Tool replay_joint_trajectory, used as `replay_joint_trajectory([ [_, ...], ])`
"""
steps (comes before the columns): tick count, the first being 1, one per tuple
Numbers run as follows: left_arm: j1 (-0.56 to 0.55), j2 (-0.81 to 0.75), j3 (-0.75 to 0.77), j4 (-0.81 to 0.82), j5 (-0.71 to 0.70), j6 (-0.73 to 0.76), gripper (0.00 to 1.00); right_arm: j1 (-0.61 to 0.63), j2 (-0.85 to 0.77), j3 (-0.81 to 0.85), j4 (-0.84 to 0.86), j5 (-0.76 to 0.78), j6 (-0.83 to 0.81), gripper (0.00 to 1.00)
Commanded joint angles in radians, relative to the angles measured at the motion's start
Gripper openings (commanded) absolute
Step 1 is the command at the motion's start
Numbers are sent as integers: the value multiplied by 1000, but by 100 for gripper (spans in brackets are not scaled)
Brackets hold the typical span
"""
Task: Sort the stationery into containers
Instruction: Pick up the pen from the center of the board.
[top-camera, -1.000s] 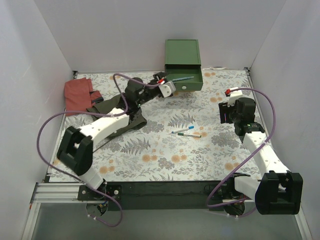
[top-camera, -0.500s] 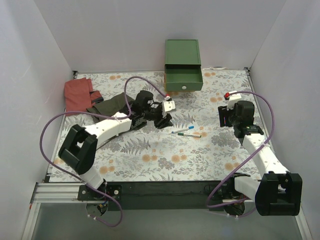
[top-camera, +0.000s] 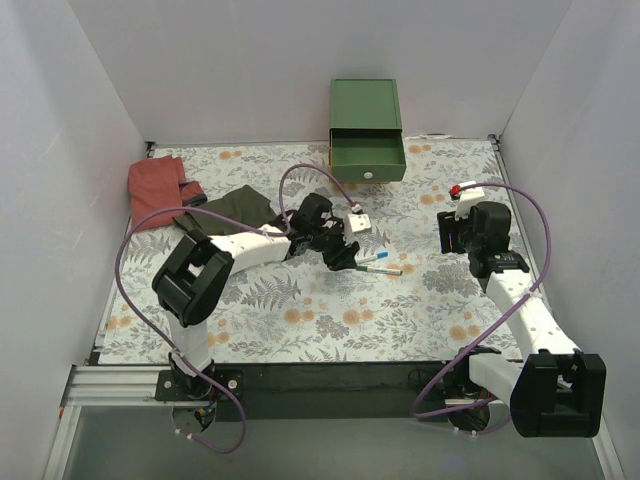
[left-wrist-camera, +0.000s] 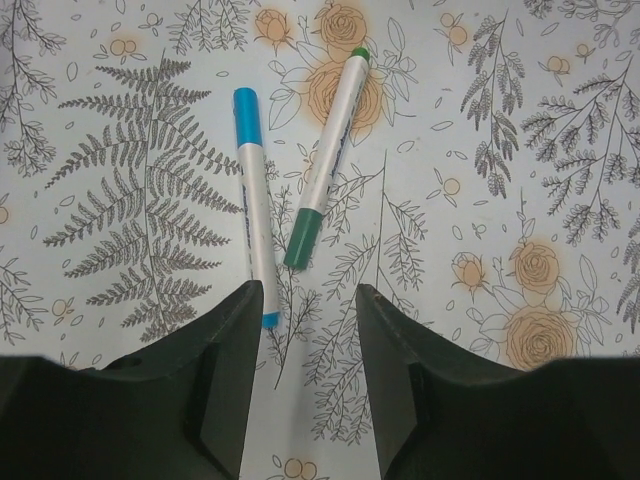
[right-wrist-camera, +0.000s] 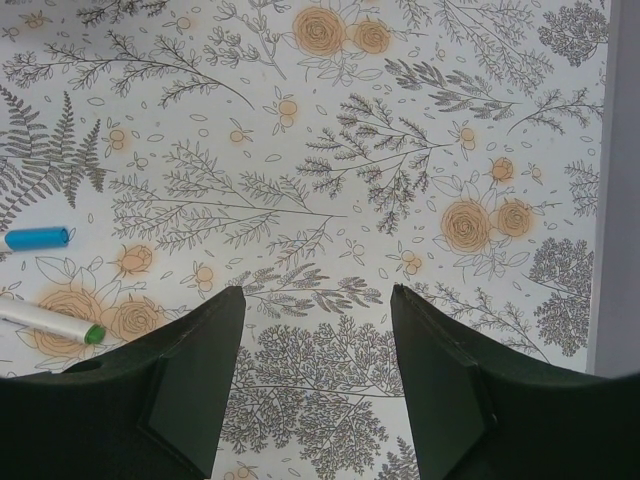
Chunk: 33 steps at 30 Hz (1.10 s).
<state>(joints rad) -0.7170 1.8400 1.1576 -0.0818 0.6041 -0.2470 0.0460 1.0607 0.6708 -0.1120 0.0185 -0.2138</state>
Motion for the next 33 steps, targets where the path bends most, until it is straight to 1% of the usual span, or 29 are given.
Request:
replay_joint_trajectory([
  [1, -22, 47, 54, 63, -55, -52, 40, -5, -21, -8, 5, -6, -3, 69],
  [5, -36, 97, 94, 77, -118, -66, 38, -5, -24, -11, 5, -2, -7, 69],
  [6, -42, 108, 111, 103, -130, -67, 38, -6, -24, -13, 5, 0, -7, 69],
  [11, -53, 148, 129, 109, -158, -77, 33, -6, -34, -25, 5, 1, -7, 69],
  [18, -73, 160, 83, 134, -188, -80, 30, -9, -30, -20, -8, 9, -13, 69],
  [22, -88, 176, 42, 154, -233, -71, 29, -9, -19, -7, -20, 8, -24, 69],
  [23, -91, 182, 36, 157, -262, -64, 28, -9, -16, -4, -25, 9, -22, 69],
  [24, -99, 188, 30, 159, -271, -61, 22, -11, -7, 3, -32, 9, -24, 69],
  [29, -104, 223, 20, 175, -329, -52, 19, -9, 15, 30, -44, -6, -19, 68],
  [30, -104, 225, 22, 174, -334, -49, 16, -9, 22, 35, -45, -8, -19, 68],
  [31, -102, 223, 21, 171, -333, -41, 0, -9, 27, 38, -43, -11, -19, 68],
  [33, -101, 185, 22, 152, -317, -29, 0, -9, 33, 49, -43, -9, -19, 68],
])
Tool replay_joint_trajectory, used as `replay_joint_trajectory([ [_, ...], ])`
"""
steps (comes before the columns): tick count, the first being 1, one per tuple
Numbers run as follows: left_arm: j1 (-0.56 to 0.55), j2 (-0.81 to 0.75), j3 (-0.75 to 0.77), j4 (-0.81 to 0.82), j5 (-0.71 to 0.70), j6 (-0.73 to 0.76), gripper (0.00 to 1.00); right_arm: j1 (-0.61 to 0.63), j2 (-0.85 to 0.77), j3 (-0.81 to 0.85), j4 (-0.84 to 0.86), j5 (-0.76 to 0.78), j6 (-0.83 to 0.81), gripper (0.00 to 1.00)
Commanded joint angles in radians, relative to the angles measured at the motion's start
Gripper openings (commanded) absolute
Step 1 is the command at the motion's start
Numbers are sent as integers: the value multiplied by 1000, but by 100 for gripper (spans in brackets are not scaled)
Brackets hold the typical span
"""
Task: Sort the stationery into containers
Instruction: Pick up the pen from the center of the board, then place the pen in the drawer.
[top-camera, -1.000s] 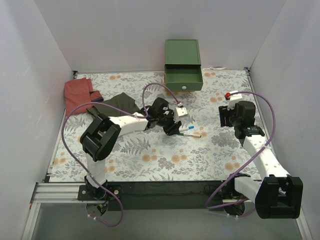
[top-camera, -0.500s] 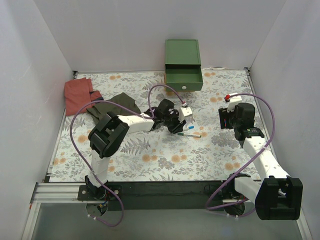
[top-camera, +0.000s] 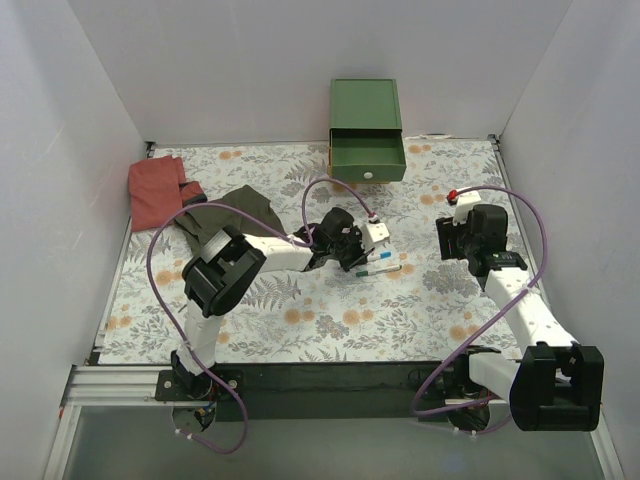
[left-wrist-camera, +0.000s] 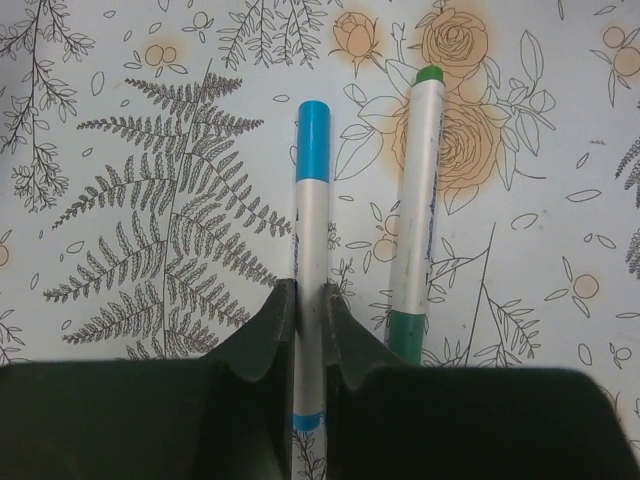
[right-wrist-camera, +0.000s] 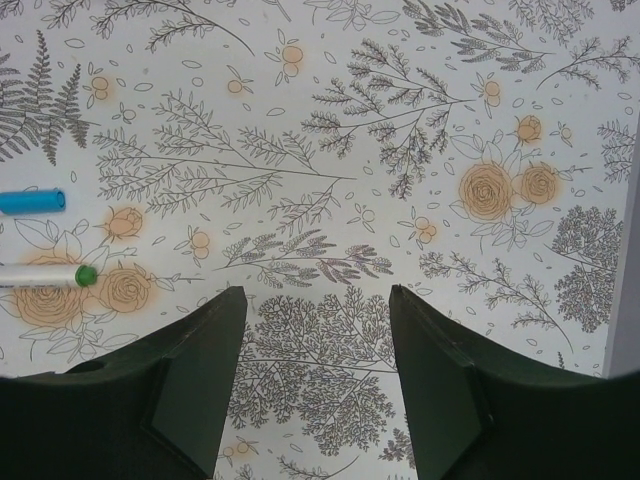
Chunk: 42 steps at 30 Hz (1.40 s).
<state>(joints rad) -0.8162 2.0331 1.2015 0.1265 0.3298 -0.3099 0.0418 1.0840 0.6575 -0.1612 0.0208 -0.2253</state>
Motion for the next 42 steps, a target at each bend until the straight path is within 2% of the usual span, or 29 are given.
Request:
replay_joint_trajectory([
  [1, 2, -37, -31, -56, -35, 37, 0, -5, 13, 65, 6, -12, -9, 68],
  [6, 23, -284, -16, -62, 40, 83, 0, -6, 13, 70, 18, -10, -9, 68],
  [9, 26, -379, 41, -74, 71, 120, 0, -5, 1, 53, 37, -9, -6, 68],
  [14, 29, -438, 98, 11, 55, 225, 0, -8, -19, 37, 45, -4, -9, 68],
  [18, 38, -369, 208, 91, 6, 342, 0, -16, -38, 25, 46, -1, -13, 68],
  [24, 92, -182, 343, 203, -40, 420, 0, -26, -55, 14, 49, -10, -11, 68],
  [28, 112, -76, 484, 203, -60, 430, 0, -29, -62, 8, 49, -5, -9, 68],
  [31, 118, -22, 512, 212, -72, 457, 0, -31, -65, 7, 49, -7, -8, 68],
  [34, 121, -2, 529, 232, -86, 453, 10, -31, -64, 5, 49, -7, -8, 68],
  [35, 121, -2, 523, 242, -106, 447, 18, -31, -64, 5, 49, -5, -8, 68],
  [36, 121, -2, 517, 274, -116, 439, 33, -31, -62, 5, 48, -7, -9, 68],
  [39, 120, -22, 475, 340, -146, 428, 51, -33, -55, 7, 49, -9, -8, 68],
  [42, 118, -59, 429, 409, -169, 430, 56, -33, -42, 10, 51, -13, -8, 68],
])
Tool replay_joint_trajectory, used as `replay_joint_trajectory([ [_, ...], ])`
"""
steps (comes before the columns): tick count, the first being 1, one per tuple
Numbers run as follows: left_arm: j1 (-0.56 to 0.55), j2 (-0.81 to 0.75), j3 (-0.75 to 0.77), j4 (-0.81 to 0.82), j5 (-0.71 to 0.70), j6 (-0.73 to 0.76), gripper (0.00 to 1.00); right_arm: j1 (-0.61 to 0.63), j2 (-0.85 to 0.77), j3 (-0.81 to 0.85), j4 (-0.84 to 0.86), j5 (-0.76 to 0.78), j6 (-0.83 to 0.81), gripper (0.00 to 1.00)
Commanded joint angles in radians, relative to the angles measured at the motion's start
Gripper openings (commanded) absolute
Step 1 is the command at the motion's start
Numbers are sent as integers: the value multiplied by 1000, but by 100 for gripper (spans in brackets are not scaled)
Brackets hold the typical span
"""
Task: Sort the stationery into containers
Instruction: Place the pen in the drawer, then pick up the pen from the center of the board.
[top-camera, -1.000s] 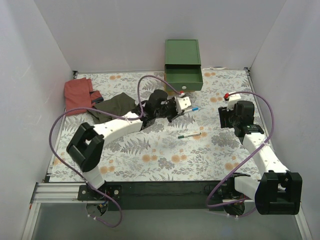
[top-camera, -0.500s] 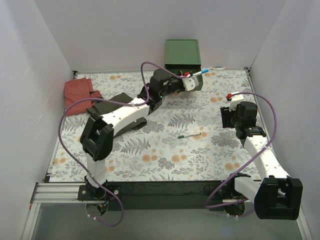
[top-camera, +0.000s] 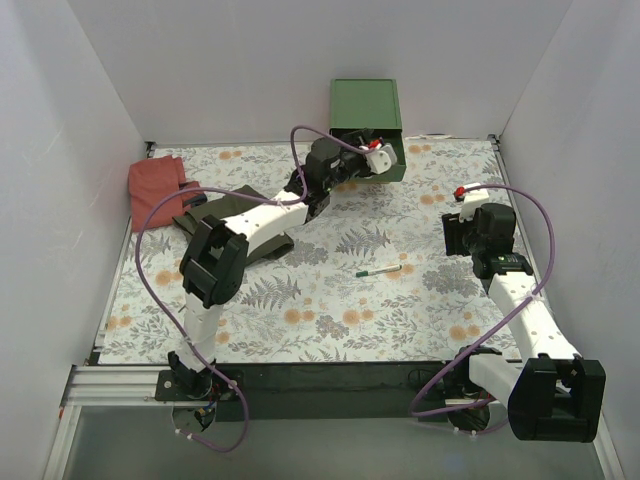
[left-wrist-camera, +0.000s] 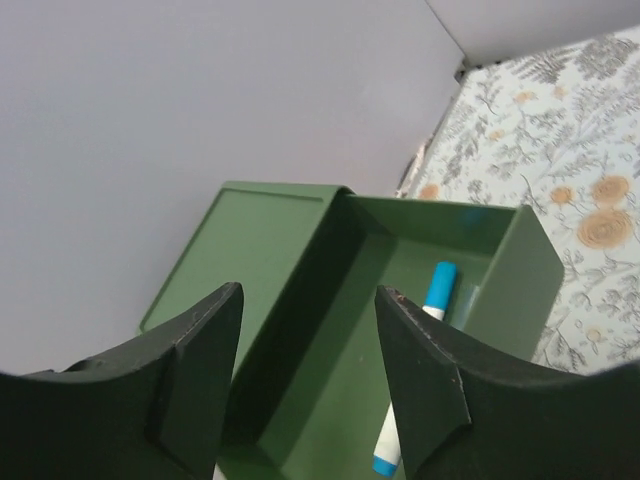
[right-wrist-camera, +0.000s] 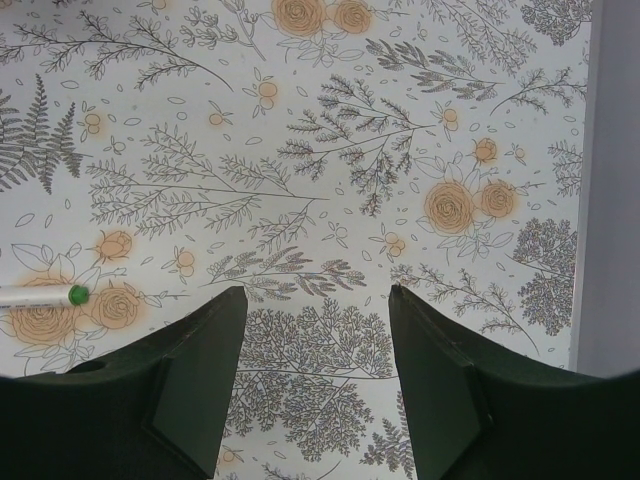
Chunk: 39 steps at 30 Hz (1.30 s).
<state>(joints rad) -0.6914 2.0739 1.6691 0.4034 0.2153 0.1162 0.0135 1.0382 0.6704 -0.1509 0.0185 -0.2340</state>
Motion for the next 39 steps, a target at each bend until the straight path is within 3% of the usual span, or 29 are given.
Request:
replay_joint_trajectory([
  [1, -10, -141, -55, 150, -63, 8, 56, -4, 5, -2, 39, -11, 2, 68],
  [5, -16, -347, -238, 221, -50, -53, 56, -4, 10, 1, 39, -8, -4, 68],
  [9, -10, -601, -443, -121, 170, -241, 56, -4, 14, 0, 40, -8, -7, 69],
  [11, -7, -681, -561, -239, 281, -295, 53, -4, 17, -3, 48, -11, -7, 69],
  [12, -7, -728, -590, -376, 341, -291, 52, -4, 16, -11, 48, -11, -7, 69],
  [14, -7, -747, -687, -397, 392, -370, 52, -4, 16, -18, 54, -11, -8, 69],
  [19, -8, -611, -721, -508, 427, -397, 46, -4, 14, -28, 57, -9, -10, 69],
  [26, -59, -453, -718, -348, 403, -431, 43, -4, 11, -8, 34, -3, -25, 69],
  [39, -126, -236, -577, -267, 346, -428, 41, -3, -12, -31, 22, -5, -22, 69],
])
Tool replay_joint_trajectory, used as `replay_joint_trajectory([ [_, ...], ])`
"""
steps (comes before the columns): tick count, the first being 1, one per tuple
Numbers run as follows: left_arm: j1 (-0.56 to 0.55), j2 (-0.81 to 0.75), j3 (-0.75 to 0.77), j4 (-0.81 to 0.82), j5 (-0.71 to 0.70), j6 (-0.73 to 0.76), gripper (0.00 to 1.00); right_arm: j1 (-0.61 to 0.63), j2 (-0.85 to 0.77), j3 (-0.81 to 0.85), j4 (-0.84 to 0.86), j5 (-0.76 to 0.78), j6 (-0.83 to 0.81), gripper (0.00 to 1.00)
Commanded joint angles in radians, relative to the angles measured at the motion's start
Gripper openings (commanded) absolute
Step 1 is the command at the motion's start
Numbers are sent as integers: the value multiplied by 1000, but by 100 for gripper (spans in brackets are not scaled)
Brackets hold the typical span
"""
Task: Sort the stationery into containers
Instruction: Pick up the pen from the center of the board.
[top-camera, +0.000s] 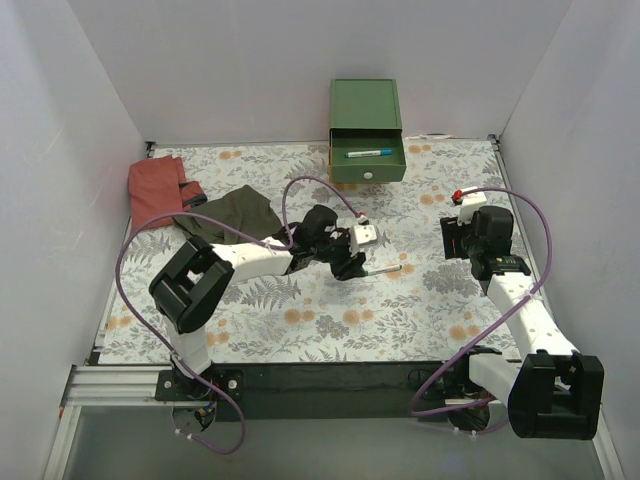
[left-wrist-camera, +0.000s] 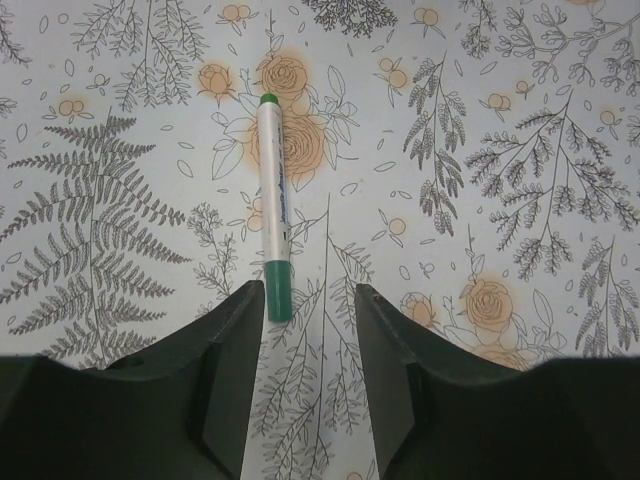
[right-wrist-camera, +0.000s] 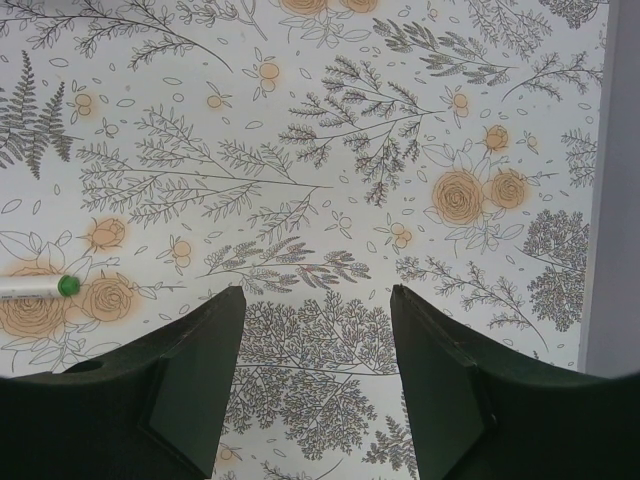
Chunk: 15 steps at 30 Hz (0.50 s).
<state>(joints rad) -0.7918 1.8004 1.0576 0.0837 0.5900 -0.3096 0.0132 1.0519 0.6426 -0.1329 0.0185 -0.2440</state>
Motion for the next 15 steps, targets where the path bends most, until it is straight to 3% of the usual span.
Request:
replay_joint_trajectory([
  [1, -33, 51, 41, 60, -38, -2, 41, -4, -27, -3, 4, -3, -12, 69],
  [9, -55, 165, 125, 102, -111, -8, 40, -32, -33, -18, 1, -9, -8, 69],
  [15, -63, 226, 134, 129, -145, 15, 33, -33, -29, -20, 1, -9, -6, 69],
])
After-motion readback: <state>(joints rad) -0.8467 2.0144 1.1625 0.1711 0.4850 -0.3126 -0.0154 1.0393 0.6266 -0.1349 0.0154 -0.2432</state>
